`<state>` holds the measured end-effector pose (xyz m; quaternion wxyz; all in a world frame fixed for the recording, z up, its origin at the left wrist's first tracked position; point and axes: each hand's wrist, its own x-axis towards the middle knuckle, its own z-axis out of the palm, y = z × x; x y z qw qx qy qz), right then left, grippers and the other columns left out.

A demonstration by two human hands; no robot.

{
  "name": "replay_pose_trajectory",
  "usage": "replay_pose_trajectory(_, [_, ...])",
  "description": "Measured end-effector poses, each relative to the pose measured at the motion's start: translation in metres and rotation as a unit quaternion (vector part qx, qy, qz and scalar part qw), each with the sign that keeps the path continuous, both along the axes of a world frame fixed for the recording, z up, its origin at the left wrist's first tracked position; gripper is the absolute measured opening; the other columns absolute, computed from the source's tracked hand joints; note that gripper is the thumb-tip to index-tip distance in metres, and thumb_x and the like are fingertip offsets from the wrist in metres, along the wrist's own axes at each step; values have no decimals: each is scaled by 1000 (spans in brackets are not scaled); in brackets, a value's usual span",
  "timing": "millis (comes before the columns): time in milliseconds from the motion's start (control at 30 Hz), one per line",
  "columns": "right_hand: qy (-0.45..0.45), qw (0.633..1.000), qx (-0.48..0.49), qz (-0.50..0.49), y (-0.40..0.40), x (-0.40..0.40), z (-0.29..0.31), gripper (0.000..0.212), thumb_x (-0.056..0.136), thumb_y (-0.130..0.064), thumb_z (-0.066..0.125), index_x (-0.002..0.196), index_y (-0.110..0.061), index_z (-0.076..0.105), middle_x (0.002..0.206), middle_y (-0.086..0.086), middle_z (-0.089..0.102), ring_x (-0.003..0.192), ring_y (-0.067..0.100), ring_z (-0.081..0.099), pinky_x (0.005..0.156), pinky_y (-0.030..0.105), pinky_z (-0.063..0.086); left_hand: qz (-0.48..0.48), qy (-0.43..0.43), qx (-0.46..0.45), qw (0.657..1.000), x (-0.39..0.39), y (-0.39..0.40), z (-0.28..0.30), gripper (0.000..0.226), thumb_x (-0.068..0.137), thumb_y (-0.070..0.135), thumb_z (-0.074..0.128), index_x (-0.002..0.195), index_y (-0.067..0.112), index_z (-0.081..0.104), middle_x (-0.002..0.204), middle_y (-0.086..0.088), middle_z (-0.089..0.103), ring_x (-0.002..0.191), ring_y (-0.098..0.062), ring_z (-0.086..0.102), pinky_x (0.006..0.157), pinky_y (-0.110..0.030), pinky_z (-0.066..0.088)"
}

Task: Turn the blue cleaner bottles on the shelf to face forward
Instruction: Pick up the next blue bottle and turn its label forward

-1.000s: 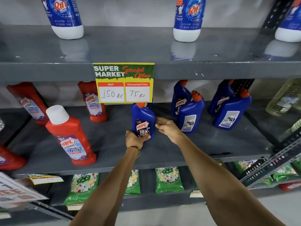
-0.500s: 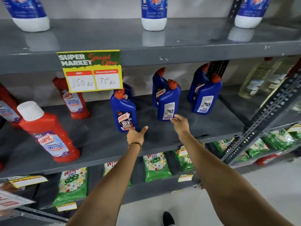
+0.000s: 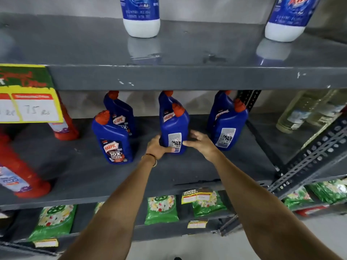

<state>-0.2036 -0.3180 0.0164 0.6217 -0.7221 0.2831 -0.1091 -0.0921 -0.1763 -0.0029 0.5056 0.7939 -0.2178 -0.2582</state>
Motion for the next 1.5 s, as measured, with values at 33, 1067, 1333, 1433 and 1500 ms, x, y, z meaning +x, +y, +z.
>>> replay_pose_trajectory(33, [1, 1000, -5, 22, -3, 2, 1, 61, 75, -1, 70, 131, -3, 46, 133, 15, 55, 119, 24, 54, 102, 36, 44, 3, 4, -5, 1000, 1, -2, -1, 70, 57, 5, 83, 119, 2, 51, 123, -16, 61, 112, -29, 58, 99, -45, 46])
replay_pose_trajectory(1067, [-89, 992, -89, 19, 23, 9, 29, 62, 55, -26, 84, 109, -24, 55, 108, -4, 67, 97, 12, 64, 81, 27, 53, 37, -169, -70, 982, -33, 7, 19, 47, 55, 35, 84, 79, 21, 46, 73, 7, 59, 63, -8, 56, 50, -16, 43])
replay_pose_trajectory(1333, [-101, 987, 23, 120, 8, -3, 42, 45, 67, -14, 76, 110, -15, 62, 114, 5, 69, 107, 19, 63, 96, 34, 48, -149, 284, -183, 929, -4, 27, 20, 64, 69, 13, 73, 128, 11, 48, 112, -1, 68, 103, -17, 65, 85, -30, 55])
replay_pose_trajectory(1433, [-95, 976, 73, 180, 5, -6, 46, 40, 74, -11, 69, 113, -13, 61, 113, 5, 67, 110, 21, 61, 100, 37, 45, -215, 331, -199, 897, -6, 26, 19, 71, 53, 23, 86, 117, 13, 57, 102, -1, 73, 97, -18, 68, 80, -32, 57])
replay_pose_trajectory(1500, [-99, 969, 96, 204, 4, -7, 47, 39, 75, -9, 66, 114, -10, 60, 111, 8, 65, 107, 23, 61, 102, 39, 44, -246, 334, -202, 887, -6, 26, 17, 72, 52, 24, 87, 117, 13, 58, 104, -3, 73, 98, -21, 68, 87, -38, 56])
